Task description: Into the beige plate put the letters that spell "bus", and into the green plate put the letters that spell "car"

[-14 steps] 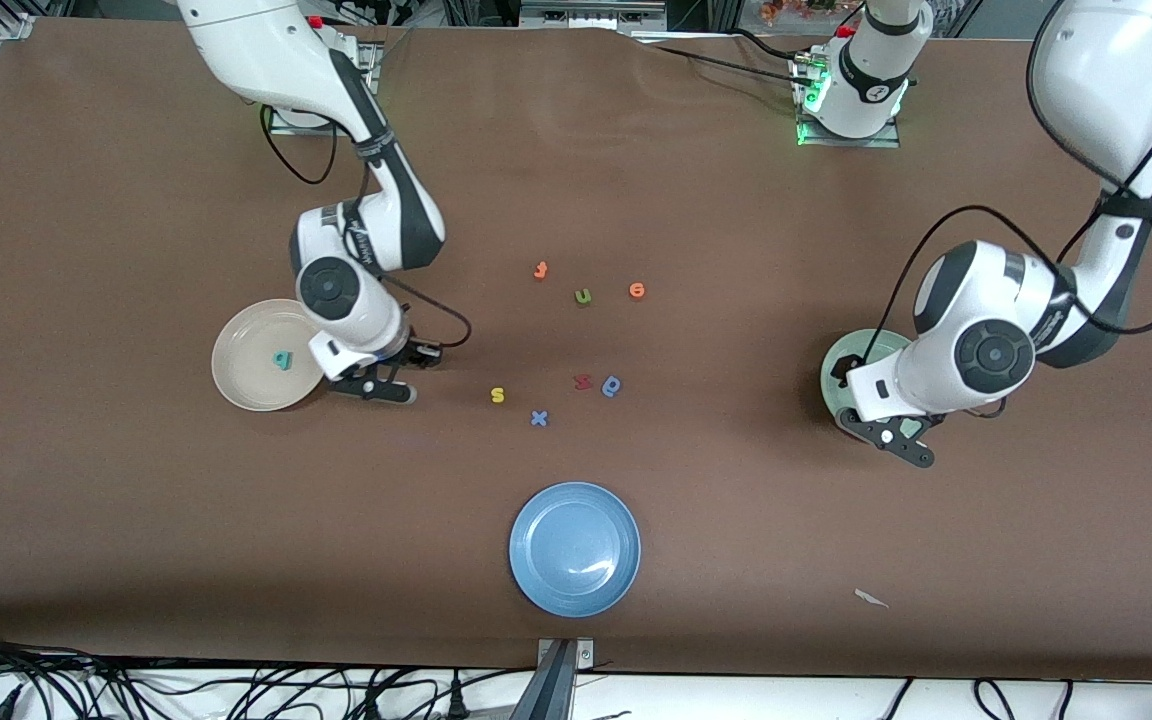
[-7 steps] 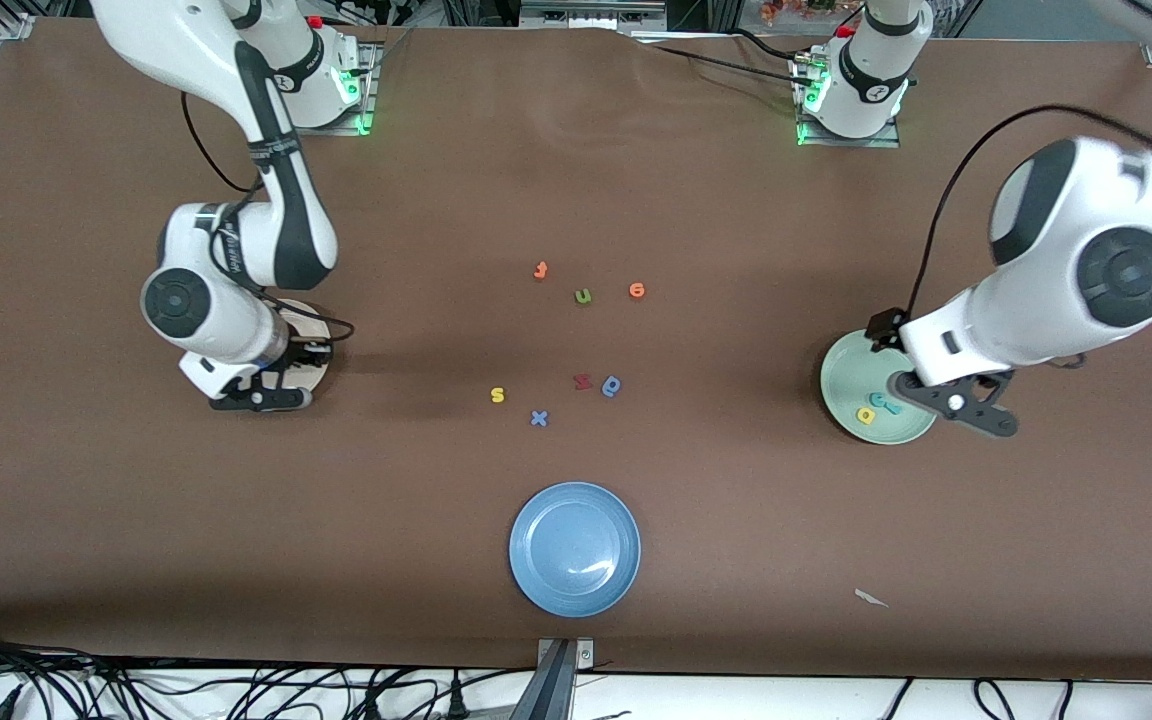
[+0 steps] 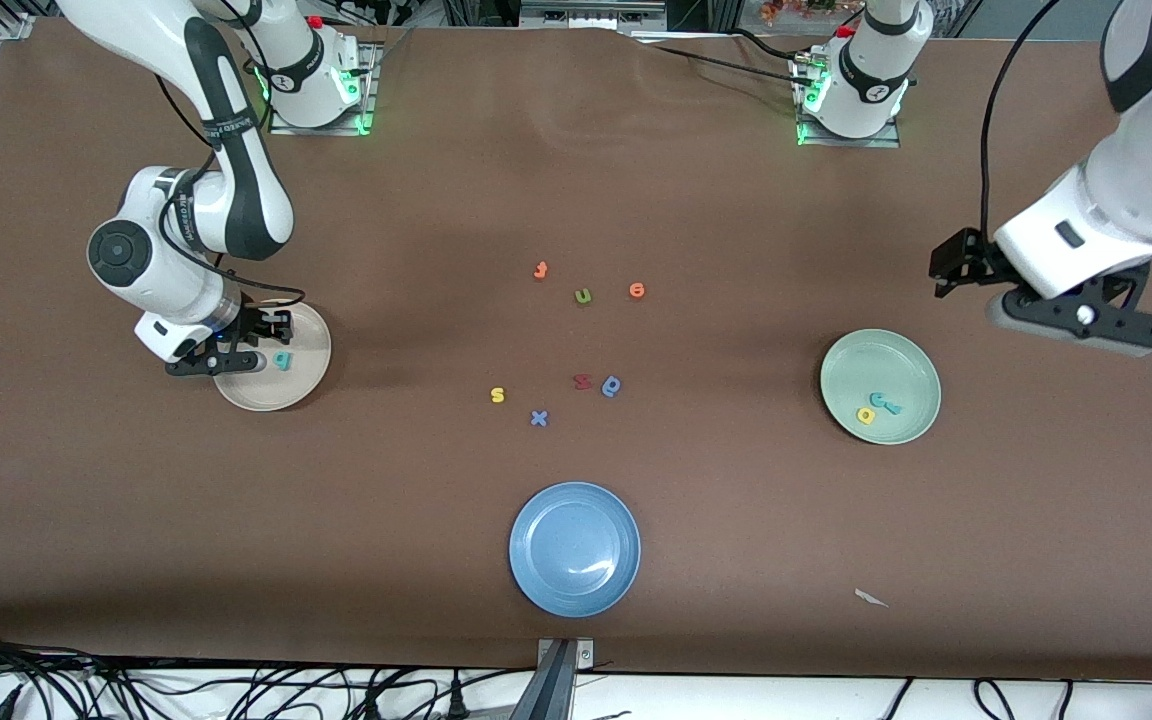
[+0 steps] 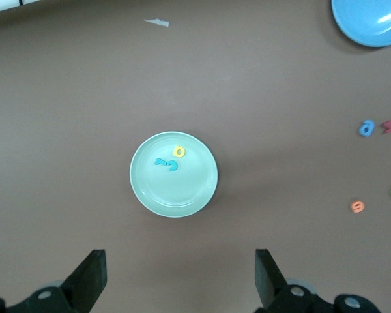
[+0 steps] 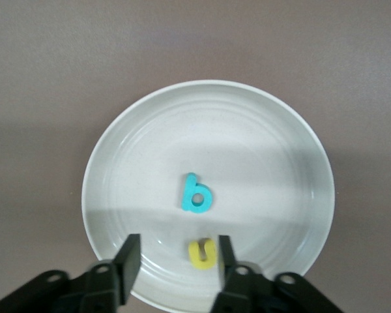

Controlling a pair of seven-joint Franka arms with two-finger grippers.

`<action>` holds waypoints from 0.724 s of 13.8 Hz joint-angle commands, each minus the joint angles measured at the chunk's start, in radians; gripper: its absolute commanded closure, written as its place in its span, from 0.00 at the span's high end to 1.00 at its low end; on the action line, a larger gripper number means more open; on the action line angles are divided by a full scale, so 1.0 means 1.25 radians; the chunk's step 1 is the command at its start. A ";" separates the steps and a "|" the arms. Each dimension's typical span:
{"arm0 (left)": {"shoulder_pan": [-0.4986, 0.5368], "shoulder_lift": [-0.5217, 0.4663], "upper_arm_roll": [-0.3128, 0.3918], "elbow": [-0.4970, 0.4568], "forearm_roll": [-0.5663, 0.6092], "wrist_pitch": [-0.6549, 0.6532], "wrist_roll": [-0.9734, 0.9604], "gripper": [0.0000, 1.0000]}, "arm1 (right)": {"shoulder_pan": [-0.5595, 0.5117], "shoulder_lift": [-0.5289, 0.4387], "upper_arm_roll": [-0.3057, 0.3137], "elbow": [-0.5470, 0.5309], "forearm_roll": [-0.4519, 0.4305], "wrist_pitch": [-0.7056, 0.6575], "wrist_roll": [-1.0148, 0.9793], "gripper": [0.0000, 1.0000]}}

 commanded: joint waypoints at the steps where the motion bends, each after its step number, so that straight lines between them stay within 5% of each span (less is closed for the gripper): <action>1: -0.043 -0.165 0.097 -0.260 -0.090 0.150 0.002 1.00 | 0.014 -0.001 0.030 0.033 0.014 0.001 0.076 1.00; 4: -0.057 -0.183 0.097 -0.275 -0.030 0.153 0.001 1.00 | 0.012 0.071 0.127 0.151 0.015 -0.009 0.236 1.00; 7: -0.056 -0.130 0.097 -0.183 -0.027 0.027 0.001 1.00 | 0.012 0.150 0.192 0.251 0.015 -0.015 0.352 1.00; 10: -0.052 -0.128 0.095 -0.177 -0.023 0.021 0.004 1.00 | 0.012 0.220 0.249 0.370 0.029 -0.057 0.463 1.00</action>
